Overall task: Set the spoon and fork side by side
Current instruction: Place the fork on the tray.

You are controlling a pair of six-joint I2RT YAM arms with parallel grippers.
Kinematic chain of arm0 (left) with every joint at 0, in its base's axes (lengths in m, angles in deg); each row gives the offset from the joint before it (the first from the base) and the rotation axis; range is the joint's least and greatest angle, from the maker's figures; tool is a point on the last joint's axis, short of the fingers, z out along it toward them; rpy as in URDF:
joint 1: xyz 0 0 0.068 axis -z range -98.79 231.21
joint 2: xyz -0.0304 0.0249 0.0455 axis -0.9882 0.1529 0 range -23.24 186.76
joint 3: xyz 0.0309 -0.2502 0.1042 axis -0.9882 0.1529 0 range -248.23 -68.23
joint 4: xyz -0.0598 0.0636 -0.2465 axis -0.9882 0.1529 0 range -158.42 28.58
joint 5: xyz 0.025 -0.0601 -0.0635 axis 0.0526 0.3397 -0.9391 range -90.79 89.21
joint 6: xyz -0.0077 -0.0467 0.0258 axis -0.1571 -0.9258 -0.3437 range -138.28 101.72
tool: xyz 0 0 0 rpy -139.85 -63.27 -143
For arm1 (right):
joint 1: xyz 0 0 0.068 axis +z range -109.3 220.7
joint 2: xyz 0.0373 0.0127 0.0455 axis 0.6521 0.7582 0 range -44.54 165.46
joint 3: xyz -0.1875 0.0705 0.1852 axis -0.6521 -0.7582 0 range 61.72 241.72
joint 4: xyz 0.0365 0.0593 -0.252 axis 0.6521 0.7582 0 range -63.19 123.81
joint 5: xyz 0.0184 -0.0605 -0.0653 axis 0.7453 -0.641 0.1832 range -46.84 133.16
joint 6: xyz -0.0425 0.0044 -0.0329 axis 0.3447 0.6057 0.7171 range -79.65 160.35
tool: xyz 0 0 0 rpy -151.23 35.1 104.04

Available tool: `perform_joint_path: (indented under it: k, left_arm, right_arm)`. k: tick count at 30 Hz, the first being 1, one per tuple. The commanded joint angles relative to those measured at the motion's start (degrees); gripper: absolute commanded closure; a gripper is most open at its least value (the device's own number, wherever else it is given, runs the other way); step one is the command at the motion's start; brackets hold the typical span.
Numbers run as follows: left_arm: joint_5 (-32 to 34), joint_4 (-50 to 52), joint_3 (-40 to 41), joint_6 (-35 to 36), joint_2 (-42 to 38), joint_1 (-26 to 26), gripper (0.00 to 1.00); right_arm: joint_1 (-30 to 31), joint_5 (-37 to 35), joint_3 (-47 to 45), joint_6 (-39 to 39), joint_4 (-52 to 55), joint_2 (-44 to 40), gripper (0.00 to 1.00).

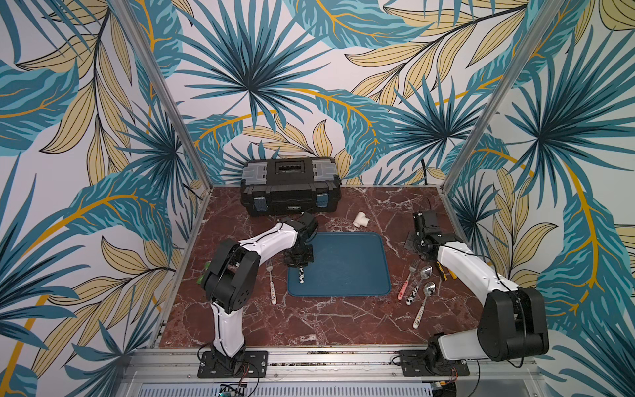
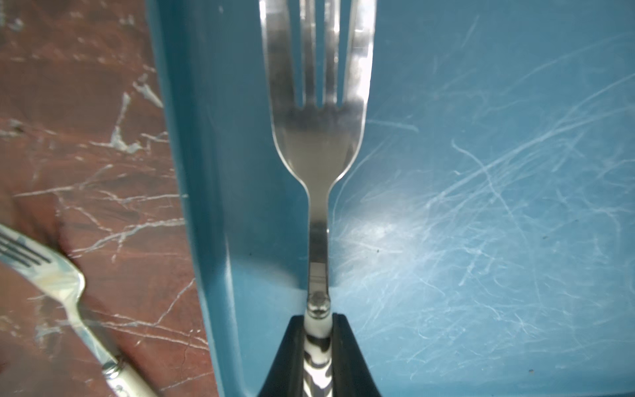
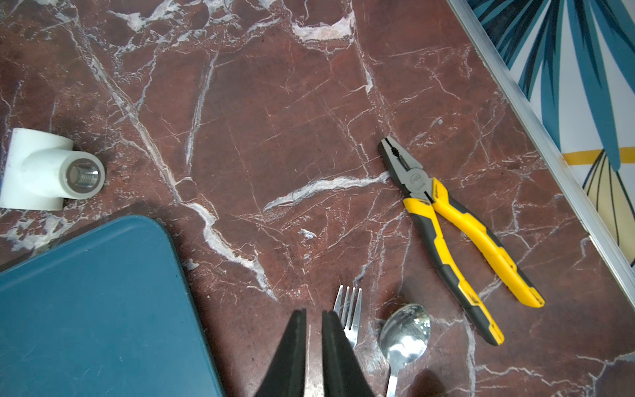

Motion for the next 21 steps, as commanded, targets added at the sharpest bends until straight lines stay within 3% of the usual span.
perform_joint_path:
  k: [1, 10, 21]
  left_arm:
    - [1.01, -1.32, 2.05, 0.68, 0.78, -0.38, 1.0]
    - [-0.69, -1.38, 2.63, 1.09, 2.45, -0.36, 1.0]
    - [-0.81, -2.09, 2.95, 0.83, 3.02, -0.38, 0.62]
  right_arm:
    - [0.15, -0.33, -0.18, 0.47, 1.32, -0.38, 0.83]
    - [0.15, -0.55, -0.13, 0.5, 1.67, -0.48, 0.82]
    - [0.15, -0.72, -0.22, 0.41, 1.6, -0.38, 0.76]
